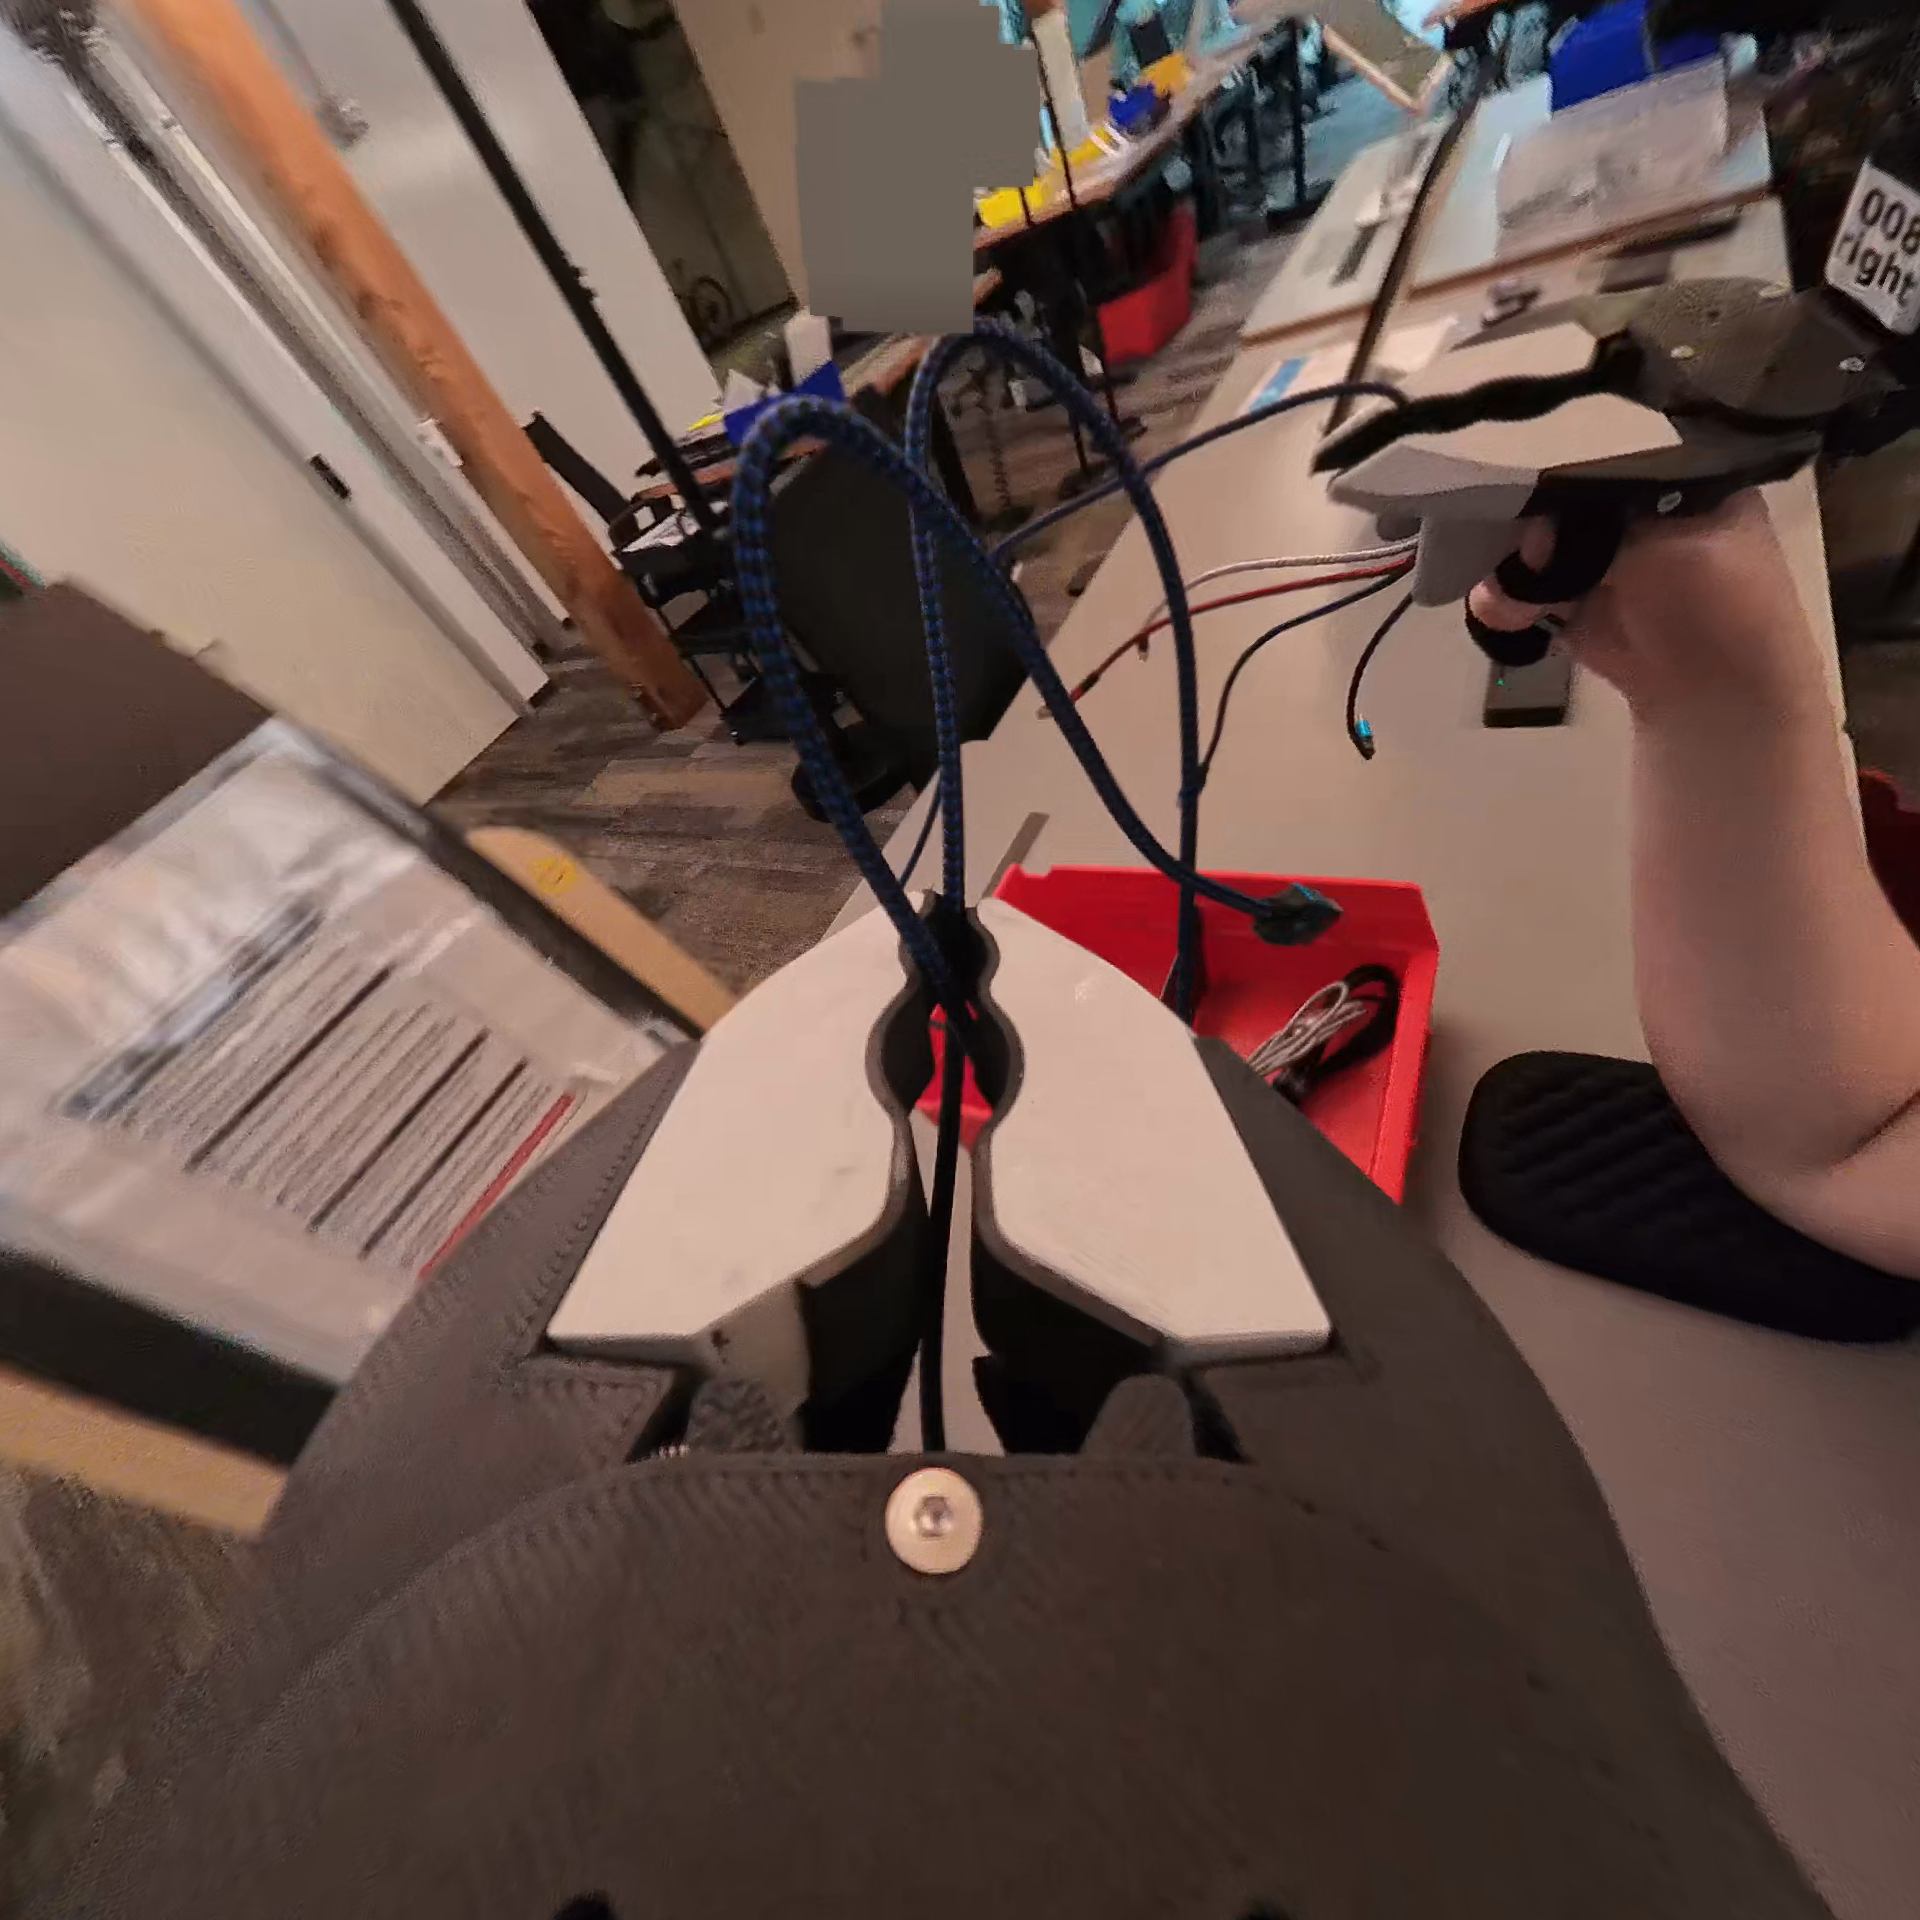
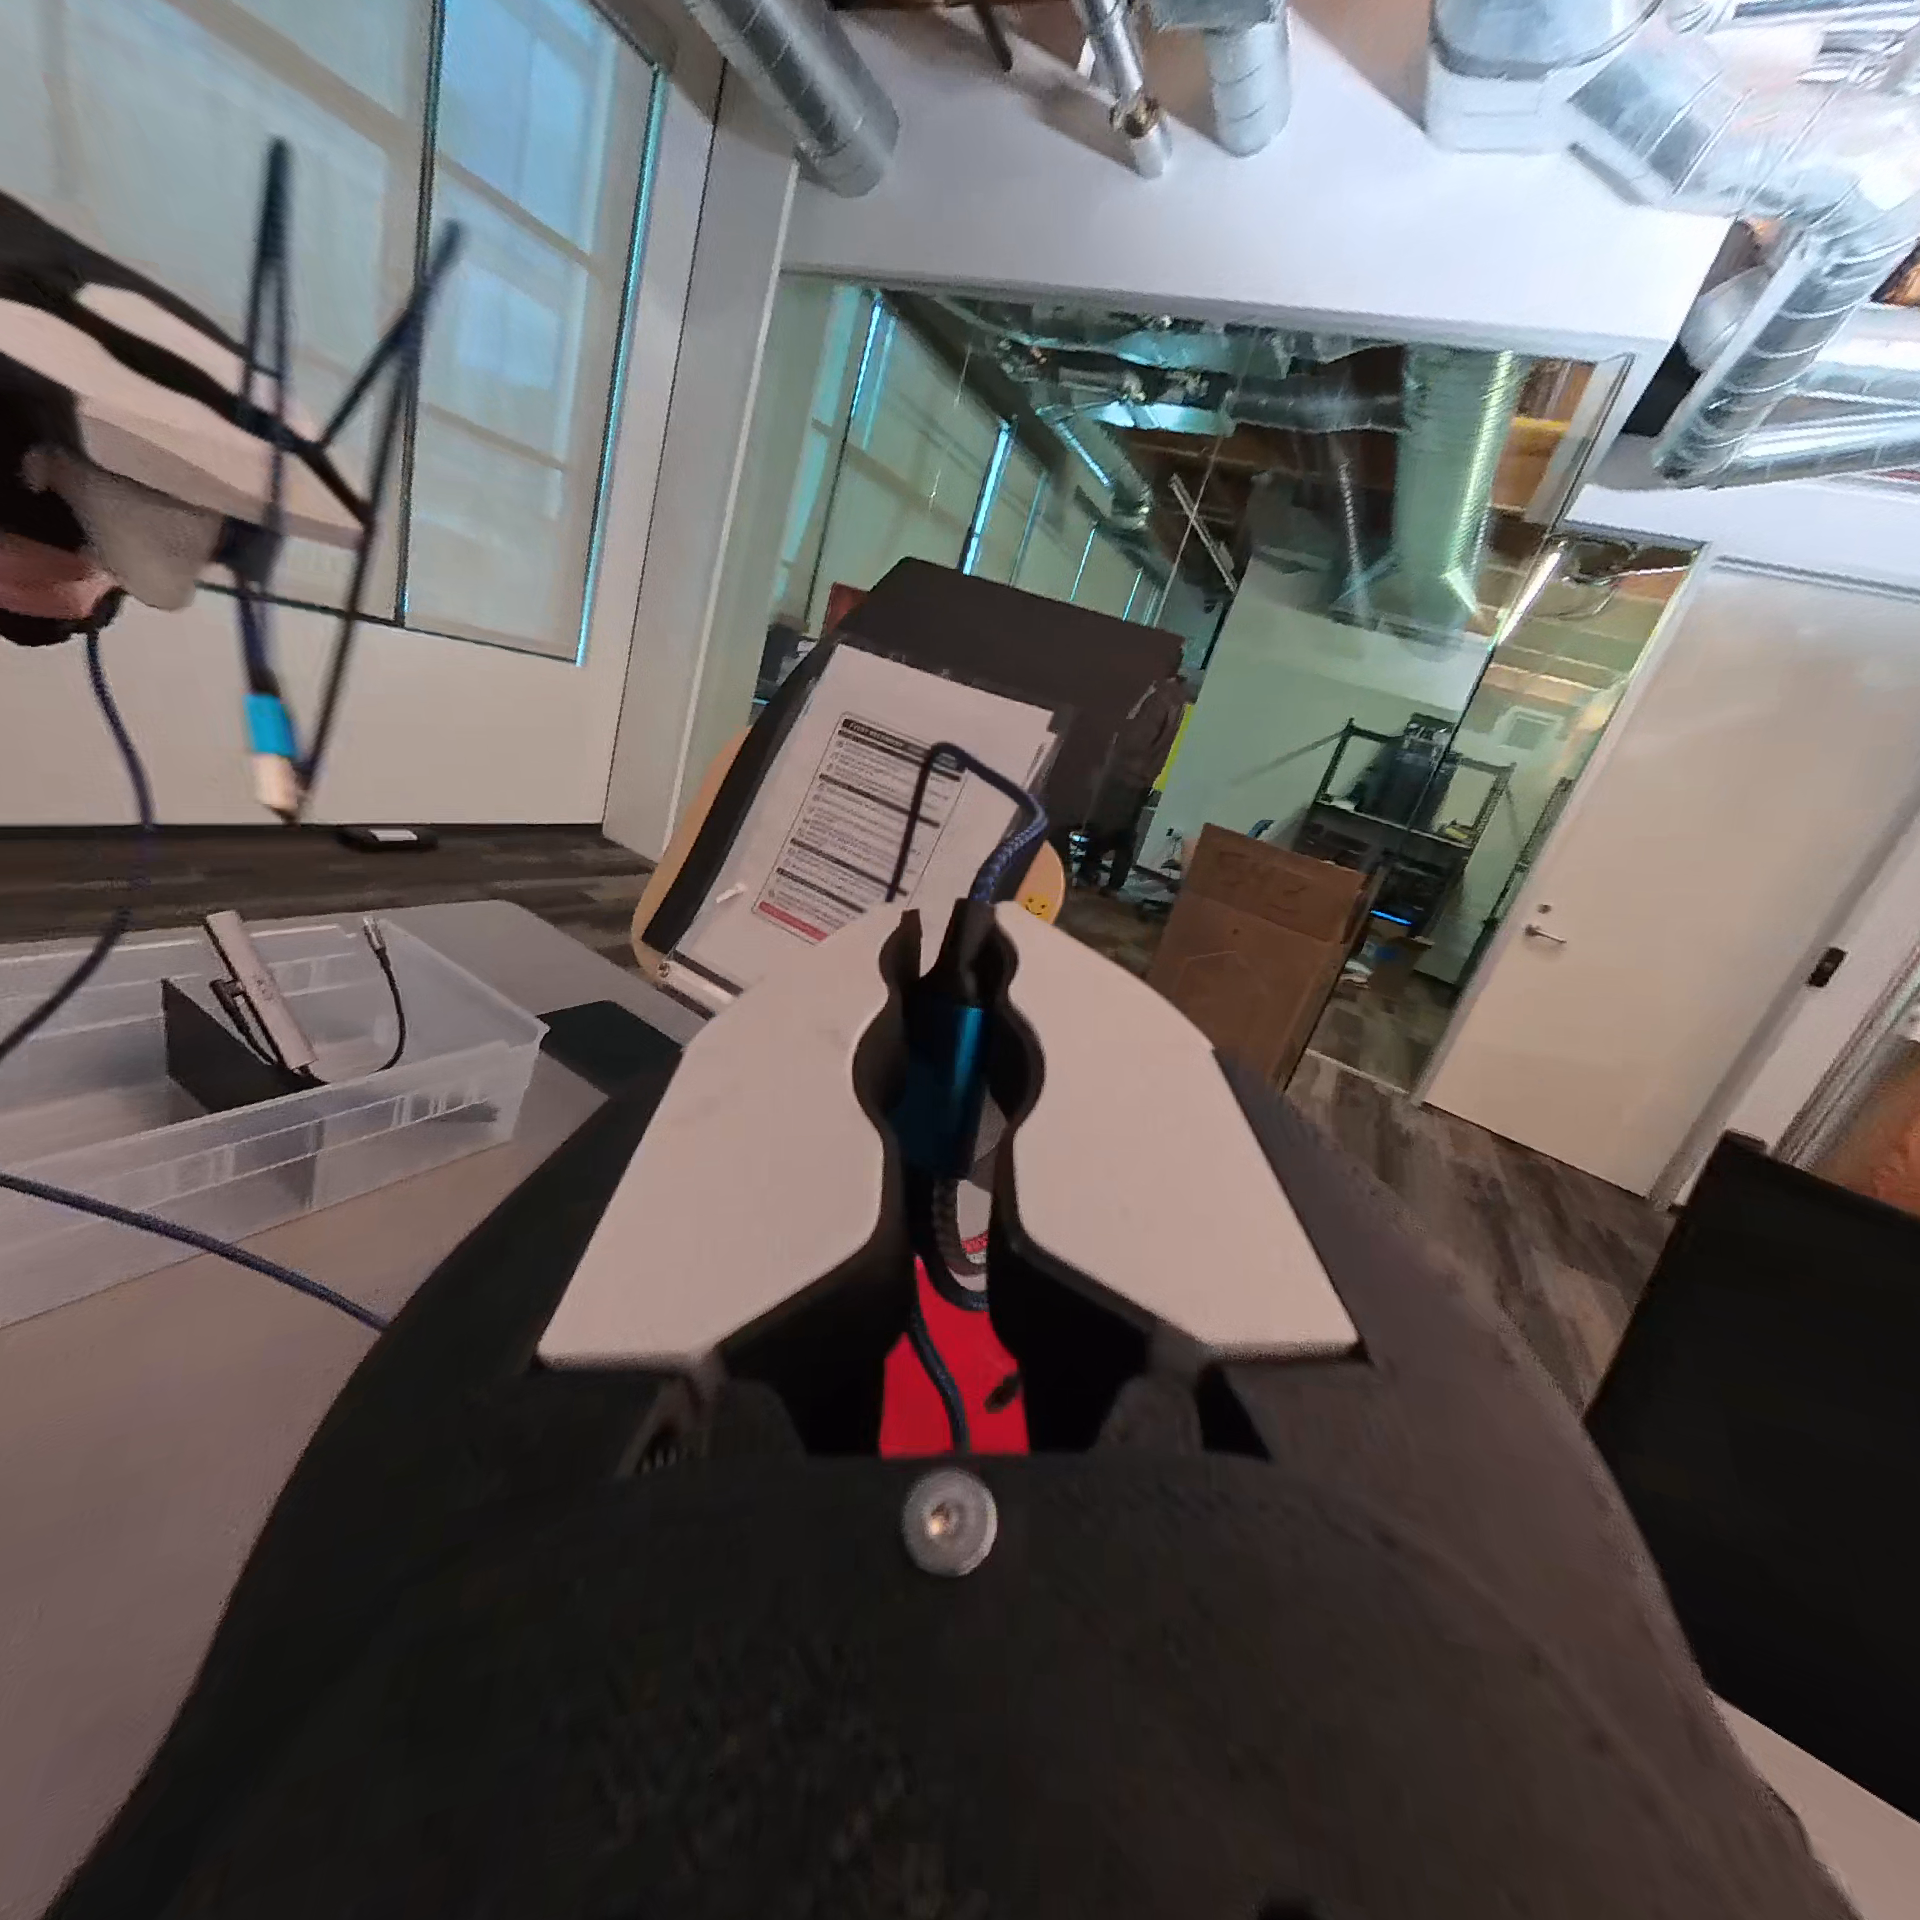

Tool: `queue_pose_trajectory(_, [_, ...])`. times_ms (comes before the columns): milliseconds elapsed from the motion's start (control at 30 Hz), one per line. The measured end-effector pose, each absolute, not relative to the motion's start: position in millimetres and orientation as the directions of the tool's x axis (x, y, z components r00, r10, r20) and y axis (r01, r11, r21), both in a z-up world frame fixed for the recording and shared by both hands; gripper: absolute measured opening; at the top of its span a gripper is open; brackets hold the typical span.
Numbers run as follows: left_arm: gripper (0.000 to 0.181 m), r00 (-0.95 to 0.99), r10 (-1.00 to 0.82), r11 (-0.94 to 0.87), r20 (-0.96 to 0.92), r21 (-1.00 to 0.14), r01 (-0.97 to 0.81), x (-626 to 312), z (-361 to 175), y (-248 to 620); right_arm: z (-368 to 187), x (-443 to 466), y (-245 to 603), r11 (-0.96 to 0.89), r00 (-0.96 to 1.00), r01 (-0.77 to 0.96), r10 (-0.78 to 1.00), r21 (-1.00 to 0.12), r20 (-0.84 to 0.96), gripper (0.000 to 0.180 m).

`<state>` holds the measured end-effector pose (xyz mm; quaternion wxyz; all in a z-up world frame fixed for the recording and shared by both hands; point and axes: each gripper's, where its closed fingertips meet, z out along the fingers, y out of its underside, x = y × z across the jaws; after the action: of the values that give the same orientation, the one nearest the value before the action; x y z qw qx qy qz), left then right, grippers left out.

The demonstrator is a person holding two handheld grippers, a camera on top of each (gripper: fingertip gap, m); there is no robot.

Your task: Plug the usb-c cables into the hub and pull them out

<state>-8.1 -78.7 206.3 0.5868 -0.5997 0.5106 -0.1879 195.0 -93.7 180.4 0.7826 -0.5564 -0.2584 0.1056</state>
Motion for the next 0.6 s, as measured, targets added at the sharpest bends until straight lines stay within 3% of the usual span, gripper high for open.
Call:
queue_pose_trajectory(100, [0.002, 0.377, -0.813, 0.255, -0.443, -0.854, -0.453, 60, 197, -78, 173, 205, -104, 0.327, 0.83, 0.138, 0.477, -0.935, 0.289, 0.01])
queue_pose_trajectory(233, [0.003, 0.352, -0.78, 0.314, -0.517, -0.811, -0.494, 126, 149, -71, 139, 209, -106, 0.149, 0.771, 0.145, 0.603, -0.978, 0.206, 0.01])
queue_pose_trajectory(333, [0.003, 0.292, -0.856, 0.264, -0.428, -0.845, -0.464, 153, 108, -69, 104, 201, -107, -0.014, 0.635, 0.134, 0.769, -0.991, 0.075, 0.009])
queue_pose_trajectory(500, [0.002, 0.306, -0.919, 0.12, -0.249, -0.915, -0.385, 161, 56, -54, 73, 193, -94, -0.168, 0.457, 0.089, 0.883, -0.982, -0.11, 0.009])
queue_pose_trajectory(600, [0.003, 0.347, -0.896, 0.133, -0.277, -0.913, -0.385, 158, 28, -47, 40, 184, -83, -0.223, 0.376, 0.18, 0.916, -0.958, -0.142, 0.008])
